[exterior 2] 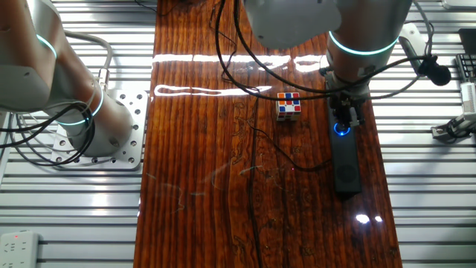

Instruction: Turn the knob to increase the volume of the speaker

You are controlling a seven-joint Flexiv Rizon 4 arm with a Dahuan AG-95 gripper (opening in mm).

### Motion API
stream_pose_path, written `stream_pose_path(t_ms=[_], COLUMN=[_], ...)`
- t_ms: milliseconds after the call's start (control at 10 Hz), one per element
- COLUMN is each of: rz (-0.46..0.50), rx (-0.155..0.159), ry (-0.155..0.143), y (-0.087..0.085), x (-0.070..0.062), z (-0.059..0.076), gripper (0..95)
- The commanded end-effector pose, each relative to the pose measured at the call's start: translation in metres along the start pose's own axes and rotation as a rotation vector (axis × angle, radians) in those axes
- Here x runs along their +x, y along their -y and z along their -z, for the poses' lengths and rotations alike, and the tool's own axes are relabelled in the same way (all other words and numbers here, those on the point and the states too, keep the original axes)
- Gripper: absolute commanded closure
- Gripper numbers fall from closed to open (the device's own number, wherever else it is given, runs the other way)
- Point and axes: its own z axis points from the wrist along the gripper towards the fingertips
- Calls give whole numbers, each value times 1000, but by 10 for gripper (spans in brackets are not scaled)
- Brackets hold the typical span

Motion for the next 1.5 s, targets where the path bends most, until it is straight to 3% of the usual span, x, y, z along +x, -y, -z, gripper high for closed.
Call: stream_pose_path(t_ms=[100,1000,1200,1300,1400,1500], rz=[3,-1,-20,-23,-24,-18], rx=[1,-7,-26,-28,-28,-27], ry=[3,8,10,13,13,16], y=[1,1,1,1,1,1], x=[0,-5,-5,-6,-6,-6], z=[-2,-15,-15,-15,-15,-15], gripper=[950,950,950,760,760,570])
